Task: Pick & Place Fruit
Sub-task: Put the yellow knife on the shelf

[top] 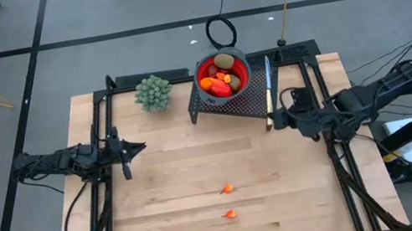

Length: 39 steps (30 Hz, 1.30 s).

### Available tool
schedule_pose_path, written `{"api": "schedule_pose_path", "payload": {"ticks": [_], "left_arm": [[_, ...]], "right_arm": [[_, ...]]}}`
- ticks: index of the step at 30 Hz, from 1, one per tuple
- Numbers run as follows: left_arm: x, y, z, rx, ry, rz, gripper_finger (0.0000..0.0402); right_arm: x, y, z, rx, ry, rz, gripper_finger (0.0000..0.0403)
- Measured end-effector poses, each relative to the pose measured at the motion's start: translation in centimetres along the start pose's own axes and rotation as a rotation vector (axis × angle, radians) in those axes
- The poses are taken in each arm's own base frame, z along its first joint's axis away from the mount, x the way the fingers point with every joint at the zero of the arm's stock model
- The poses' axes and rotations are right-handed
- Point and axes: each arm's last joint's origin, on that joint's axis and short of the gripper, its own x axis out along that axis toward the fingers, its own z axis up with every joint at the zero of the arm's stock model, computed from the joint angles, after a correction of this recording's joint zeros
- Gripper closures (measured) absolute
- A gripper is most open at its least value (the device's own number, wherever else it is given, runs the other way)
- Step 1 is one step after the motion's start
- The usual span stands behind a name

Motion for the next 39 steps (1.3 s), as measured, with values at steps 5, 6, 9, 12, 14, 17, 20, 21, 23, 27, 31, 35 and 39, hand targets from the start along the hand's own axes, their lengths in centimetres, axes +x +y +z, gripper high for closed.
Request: {"api": "schedule_pose_path", "payload": {"ticks": [5,6,9,12,14,17,20,21,23,27,31,35,39], "left_arm": [[0.0,0.0,0.0,0.000,0.000,0.000,0.0376],[0.0,0.0,0.0,0.000,0.000,0.000,0.0376],[0.0,0.0,0.0,0.000,0.000,0.001,0.0376],[0.0,0.0,0.0,0.000,0.000,0.001,0.0376],[0.0,0.0,0.0,0.000,0.000,0.001,0.0376],[0.0,0.0,0.0,0.000,0.000,0.000,0.0376],[0.0,0.0,0.0,0.000,-0.001,0.000,0.0376],[0.0,0.0,0.0,0.000,0.000,0.001,0.0376],[0.0,0.0,0.0,0.000,-0.001,0.000,0.0376],[0.0,0.0,0.0,0.000,0.000,0.001,0.0376],[0.0,0.0,0.0,0.000,0.000,0.000,0.0376],[0.0,0.0,0.0,0.003,-0.001,0.000,0.0376],[0.0,0.0,0.0,0.003,0.000,0.000,0.0376]], "right_arm": [[1.0,-0.7,0.7,0.095,0.049,-0.092,0.0324],[1.2,-0.8,0.8,0.108,0.059,-0.110,0.0324],[2.1,-1.0,1.3,0.141,0.066,-0.161,0.0324],[3.0,-1.3,1.8,0.167,0.078,-0.211,0.0324],[3.6,-1.4,2.3,0.177,0.076,-0.235,0.0324],[4.4,-1.6,2.9,0.189,0.085,-0.262,0.0323],[5.3,-1.8,3.5,0.209,0.110,-0.289,0.0323],[5.6,-1.8,3.6,0.211,0.121,-0.292,0.0323],[6.2,-1.8,4.1,0.227,0.129,-0.295,0.0323],[7.0,-2.0,4.9,0.250,0.130,-0.294,0.0323],[7.8,-2.1,5.3,0.263,0.161,-0.300,0.0323],[8.8,-2.3,5.3,0.262,0.183,-0.333,0.0323],[9.4,-2.5,5.3,0.263,0.195,-0.354,0.0323]]}}
